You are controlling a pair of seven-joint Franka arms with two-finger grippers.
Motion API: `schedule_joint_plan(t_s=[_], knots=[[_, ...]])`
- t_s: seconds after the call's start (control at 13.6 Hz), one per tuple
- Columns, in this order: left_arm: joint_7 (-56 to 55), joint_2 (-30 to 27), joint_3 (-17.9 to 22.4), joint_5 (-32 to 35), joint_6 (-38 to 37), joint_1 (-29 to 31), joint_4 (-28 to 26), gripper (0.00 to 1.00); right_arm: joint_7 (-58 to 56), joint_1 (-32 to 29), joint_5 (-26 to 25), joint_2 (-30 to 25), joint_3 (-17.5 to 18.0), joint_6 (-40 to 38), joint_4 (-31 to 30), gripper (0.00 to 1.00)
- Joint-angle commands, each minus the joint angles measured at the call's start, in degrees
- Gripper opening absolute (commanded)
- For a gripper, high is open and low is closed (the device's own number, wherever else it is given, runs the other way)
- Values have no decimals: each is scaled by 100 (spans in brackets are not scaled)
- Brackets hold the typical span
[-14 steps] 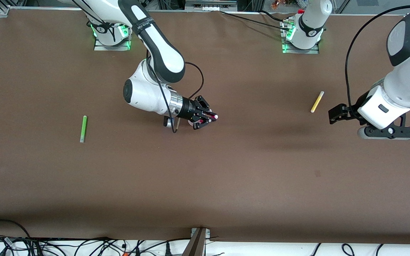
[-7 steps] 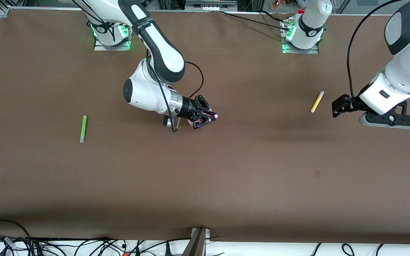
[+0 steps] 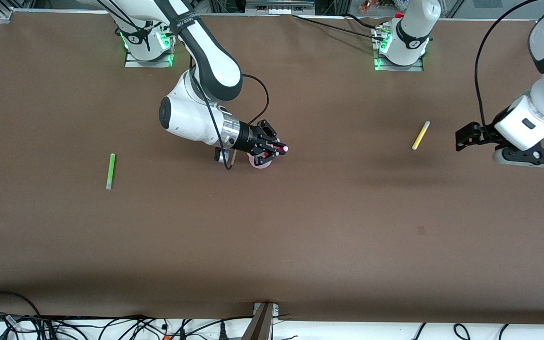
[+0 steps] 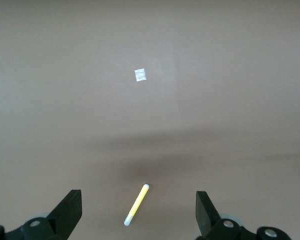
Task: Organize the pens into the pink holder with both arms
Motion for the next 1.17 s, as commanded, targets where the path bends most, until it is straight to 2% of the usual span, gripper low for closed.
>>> schedule_joint_plan(t_s=[0.0, 0.44, 0.88, 1.03, 1.1], knots=[[190, -139, 4, -85, -59, 169, -9, 100, 38, 153, -17, -157, -54, 21, -363, 0], [190, -349, -5, -32, -233, 300, 175, 100, -191, 180, -96, -70, -54, 30, -460, 0], [190, -51, -93, -111, -331, 223, 194, 100, -376, 180, -139, 10, -63, 30, -443, 0], [190, -42, -137, -85, -322, 222, 149, 100, -376, 180, -219, 18, -54, 30, -443, 12], [190, -33, -137, -50, -305, 231, 149, 100, -376, 180, -228, 18, -63, 30, -434, 32]])
